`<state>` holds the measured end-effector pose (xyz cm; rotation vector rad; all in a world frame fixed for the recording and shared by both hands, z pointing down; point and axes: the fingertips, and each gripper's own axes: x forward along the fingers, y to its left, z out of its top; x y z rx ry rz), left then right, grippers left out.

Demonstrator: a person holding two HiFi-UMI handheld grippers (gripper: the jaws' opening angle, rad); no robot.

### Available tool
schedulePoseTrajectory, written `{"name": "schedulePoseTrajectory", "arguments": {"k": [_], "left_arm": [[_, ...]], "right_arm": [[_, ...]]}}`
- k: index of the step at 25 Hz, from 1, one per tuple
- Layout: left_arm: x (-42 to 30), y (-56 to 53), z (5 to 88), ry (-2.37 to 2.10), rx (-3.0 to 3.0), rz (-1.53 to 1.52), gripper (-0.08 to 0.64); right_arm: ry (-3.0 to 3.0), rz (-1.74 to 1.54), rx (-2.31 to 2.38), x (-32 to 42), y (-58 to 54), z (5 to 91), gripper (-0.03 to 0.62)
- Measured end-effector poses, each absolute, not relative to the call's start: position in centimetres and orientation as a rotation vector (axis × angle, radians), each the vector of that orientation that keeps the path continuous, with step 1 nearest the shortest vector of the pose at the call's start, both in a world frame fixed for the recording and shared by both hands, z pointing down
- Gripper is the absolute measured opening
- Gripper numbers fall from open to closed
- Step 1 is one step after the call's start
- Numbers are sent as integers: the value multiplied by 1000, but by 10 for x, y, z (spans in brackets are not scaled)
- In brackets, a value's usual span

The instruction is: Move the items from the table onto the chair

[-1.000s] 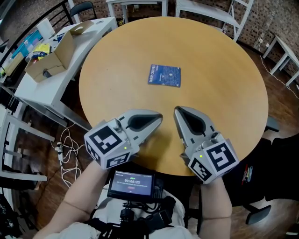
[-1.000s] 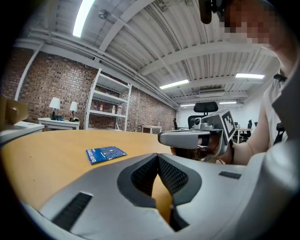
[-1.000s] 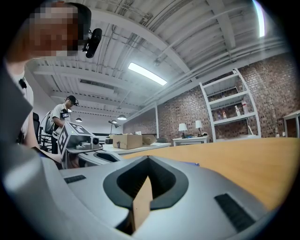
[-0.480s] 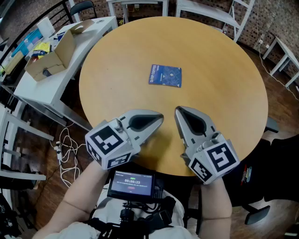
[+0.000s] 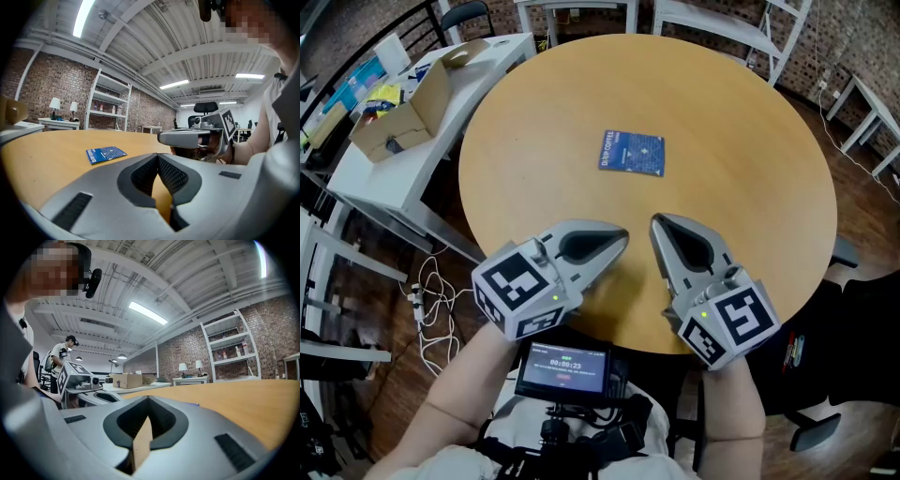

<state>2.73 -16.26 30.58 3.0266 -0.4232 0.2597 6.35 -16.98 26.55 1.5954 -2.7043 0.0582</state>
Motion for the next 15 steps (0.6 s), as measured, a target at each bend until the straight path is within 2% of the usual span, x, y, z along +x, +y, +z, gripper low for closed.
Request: {"name": "schedulePoseTrajectory", "arguments": {"k": [12,14,15], "left_arm": [[28,-162,305,-423,3021,261,3],[29,-158,301,-413,3006,276,3],[30,-158,301,-412,3006,275,3]], "right_arm": [[-2627,-115,1445,59,-186,258,12],[-2589,-135,1350,56,-195,260,55],[-2557,-145,1299,56,-201,263,57]]}}
